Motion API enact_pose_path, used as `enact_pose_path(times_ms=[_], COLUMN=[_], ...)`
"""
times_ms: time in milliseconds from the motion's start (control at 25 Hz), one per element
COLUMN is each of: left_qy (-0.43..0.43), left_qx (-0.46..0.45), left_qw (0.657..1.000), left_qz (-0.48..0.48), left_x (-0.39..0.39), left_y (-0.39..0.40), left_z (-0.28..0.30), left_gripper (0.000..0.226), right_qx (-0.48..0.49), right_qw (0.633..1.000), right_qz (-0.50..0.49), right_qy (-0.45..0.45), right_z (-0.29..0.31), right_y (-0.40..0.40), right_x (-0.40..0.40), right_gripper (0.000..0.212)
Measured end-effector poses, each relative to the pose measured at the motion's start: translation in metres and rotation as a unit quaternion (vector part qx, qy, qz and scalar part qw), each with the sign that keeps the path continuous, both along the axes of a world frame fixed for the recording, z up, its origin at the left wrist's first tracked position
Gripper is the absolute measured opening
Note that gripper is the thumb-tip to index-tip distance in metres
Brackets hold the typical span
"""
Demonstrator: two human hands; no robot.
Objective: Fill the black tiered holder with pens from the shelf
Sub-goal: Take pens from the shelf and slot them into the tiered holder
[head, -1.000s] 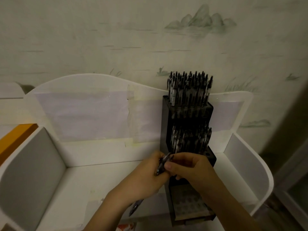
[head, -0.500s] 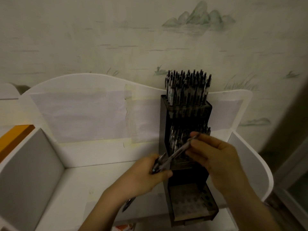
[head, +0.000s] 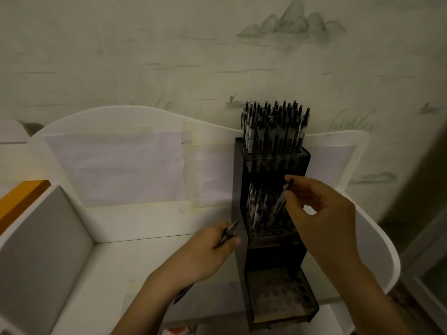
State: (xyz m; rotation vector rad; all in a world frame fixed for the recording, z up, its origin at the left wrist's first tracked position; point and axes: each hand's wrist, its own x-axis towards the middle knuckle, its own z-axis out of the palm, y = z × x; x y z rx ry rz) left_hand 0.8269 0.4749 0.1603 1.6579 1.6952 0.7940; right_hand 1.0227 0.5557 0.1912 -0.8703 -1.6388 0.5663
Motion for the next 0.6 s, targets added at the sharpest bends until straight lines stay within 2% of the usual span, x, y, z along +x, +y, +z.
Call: enact_pose_path(times_ms=[200, 320, 440, 600], left_qy=[-0.002, 0.004, -0.006, -0.012], left_qx=[-0.005, -0.003, -0.001, 0.005], left_qw=[1.0, 1.0, 1.0, 1.0], left_qz=[-0.008, -0.015, -0.016, -0.013], left_x=[0.0, -0.001, 0.0, 0.001], left_y=[-0.001, -0.001, 0.0, 0.001], left_z=[0.002, 0.002, 0.003, 0.004], left_gripper=[0.017, 0.016, 0.017, 0.018], right_qx=[-0.011, -0.025, -0.038, -0.053], right_qw=[1.0, 0.998, 0.994, 0.995], right_qz=[0.012, 0.039, 0.044, 0.025], right_qy=[-0.006, -0.046, -0.089, -0.087], right_z=[-0.011, -0.016, -0.024, -0.027], right_y=[0.008, 0.012, 0.009, 0.013], right_x=[-0.005, -0.006, -0.009, -0.004], right_gripper=[0.028, 0.03, 0.025, 0.018])
